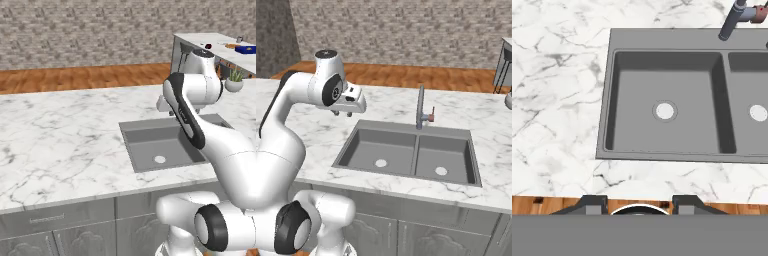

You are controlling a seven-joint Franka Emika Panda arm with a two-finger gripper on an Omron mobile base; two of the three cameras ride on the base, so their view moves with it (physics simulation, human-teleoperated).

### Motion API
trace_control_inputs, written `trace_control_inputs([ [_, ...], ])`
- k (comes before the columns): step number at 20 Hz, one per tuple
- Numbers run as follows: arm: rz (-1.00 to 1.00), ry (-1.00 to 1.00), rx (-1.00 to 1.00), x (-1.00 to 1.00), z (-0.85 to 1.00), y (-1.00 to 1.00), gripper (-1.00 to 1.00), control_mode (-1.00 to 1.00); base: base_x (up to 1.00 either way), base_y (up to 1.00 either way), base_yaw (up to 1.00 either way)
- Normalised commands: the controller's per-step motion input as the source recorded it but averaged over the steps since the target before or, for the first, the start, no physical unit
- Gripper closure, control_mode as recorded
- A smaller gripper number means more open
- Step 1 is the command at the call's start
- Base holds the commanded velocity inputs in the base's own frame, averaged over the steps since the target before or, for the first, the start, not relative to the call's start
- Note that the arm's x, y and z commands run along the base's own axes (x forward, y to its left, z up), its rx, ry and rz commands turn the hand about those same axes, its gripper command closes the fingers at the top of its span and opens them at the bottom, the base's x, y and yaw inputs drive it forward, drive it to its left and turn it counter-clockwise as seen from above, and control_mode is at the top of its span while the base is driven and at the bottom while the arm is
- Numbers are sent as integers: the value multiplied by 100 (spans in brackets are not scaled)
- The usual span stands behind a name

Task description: Take the pizza cutter from the drawer on the left and place it on the dining counter for cutting.

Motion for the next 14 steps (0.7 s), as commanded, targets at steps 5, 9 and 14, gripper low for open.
trace_control_inputs([
  [5, 3, 0, 0, -29, 0, 23, -100, -100, 0, 0, 0],
  [9, 12, 0, -6, -75, 0, 72, -100, -100, 0, 0, 0],
  [14, 25, 0, -17, -73, -6, 100, -100, -100, 0, 0, 0],
])
